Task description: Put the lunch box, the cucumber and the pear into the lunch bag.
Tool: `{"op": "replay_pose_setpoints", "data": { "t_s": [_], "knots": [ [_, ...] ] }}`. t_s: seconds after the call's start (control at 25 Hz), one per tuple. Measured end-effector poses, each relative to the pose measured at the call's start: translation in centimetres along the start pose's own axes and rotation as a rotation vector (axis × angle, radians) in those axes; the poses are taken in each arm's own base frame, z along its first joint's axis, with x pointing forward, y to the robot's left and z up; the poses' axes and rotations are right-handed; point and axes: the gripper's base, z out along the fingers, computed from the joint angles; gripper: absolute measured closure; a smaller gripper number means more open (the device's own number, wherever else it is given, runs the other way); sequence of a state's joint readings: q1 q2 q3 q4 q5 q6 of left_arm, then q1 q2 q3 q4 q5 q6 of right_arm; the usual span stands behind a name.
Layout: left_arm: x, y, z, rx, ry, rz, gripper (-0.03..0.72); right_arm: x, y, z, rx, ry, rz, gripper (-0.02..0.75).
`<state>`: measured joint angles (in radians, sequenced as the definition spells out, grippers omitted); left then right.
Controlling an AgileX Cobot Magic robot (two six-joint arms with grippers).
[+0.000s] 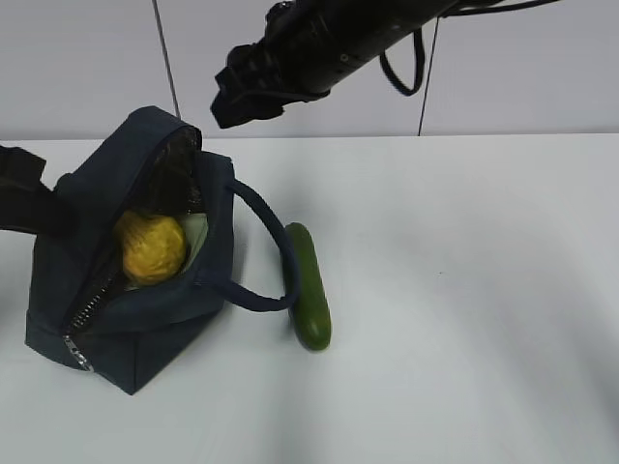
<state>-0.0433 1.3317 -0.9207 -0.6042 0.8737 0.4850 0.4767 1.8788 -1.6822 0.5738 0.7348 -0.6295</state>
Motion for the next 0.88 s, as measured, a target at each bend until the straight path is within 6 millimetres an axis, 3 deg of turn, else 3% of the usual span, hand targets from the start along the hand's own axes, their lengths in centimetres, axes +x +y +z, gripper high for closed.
{"op": "replay_pose_setpoints", "data": {
  "t_s": [0.12, 0.32, 0.64, 0.76, 0.88],
  "knots": [
    [0.4, 0.8, 0.0, -0.091, 0.042, -0.016, 0.687, 0.7, -0.3, -1.0, 0.071, 0.102, 0.026, 0.393],
    [0.7, 1.5, -0.2, -0.171, 0.07, -0.049, 0.687, 2.1, -0.6, -0.8, 0.092, 0.244, 0.092, 0.429],
    [1.1, 2.4, 0.4, -0.233, 0.143, -0.069, 0.687, 5.0, -0.4, 3.7, 0.09, 0.436, 0.099, 0.43],
    [1.1, 2.5, 0.4, -0.245, 0.147, -0.069, 0.687, 6.2, -1.0, 5.1, 0.126, 0.495, 0.121, 0.386],
    [1.1, 2.6, 0.4, -0.248, 0.147, -0.067, 0.687, 7.3, -1.4, 6.2, 0.149, 0.542, 0.166, 0.277]
  ]
}}
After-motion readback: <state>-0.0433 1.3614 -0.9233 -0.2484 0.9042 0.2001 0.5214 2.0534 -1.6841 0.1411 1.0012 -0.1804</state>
